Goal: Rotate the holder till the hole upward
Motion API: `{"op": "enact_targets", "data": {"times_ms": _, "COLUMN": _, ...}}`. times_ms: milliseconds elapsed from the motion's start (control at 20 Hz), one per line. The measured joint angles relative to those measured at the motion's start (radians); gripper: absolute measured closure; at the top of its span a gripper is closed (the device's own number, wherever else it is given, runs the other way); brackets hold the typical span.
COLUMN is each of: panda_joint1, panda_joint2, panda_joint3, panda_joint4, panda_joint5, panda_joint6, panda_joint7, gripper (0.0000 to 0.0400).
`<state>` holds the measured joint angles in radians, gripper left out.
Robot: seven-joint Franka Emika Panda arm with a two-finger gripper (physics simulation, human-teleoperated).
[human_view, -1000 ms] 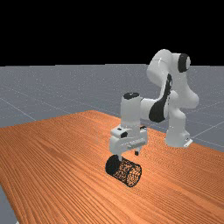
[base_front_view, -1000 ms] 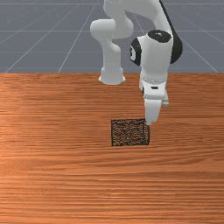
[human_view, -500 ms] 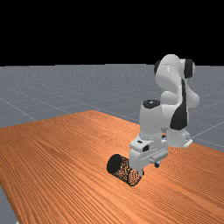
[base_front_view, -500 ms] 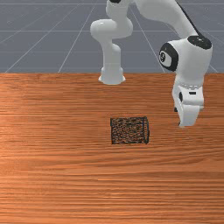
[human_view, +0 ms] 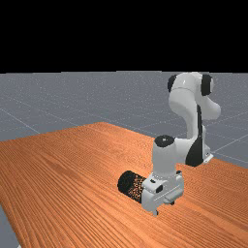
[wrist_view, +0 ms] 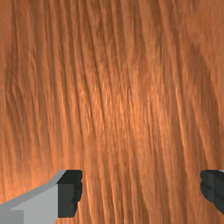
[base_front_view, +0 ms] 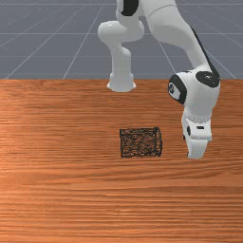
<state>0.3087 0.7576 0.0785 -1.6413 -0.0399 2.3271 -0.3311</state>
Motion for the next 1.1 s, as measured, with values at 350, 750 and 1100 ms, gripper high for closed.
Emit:
{"op": "enact_targets", "data": {"times_ms": 350, "panda_joint1": 0.068, "panda_joint2": 0.025, "panda_joint3": -0.064, "panda_joint4": 0.051, "panda_joint5": -0.077, "panda_joint6": -0.049, "panda_joint7": 0.085, "gripper": 0.0000}}
{"op": "enact_targets", "data": {"times_ms": 750, "panda_joint1": 0.274, "panda_joint2": 0.319, "panda_joint3": -0.127, "panda_joint4": 0.543, "panda_joint5": -0.168, "panda_joint6": -0.385, "panda_joint7": 0.273, "gripper": 0.0000}}
{"op": "enact_targets", "data": {"times_ms": 1100, "panda_joint1": 0.339, "panda_joint2": 0.519, "panda_joint3": -0.175, "panda_joint4": 0.965, "panda_joint5": -0.205, "panda_joint6": -0.702, "panda_joint7": 0.277, "gripper": 0.0000}}
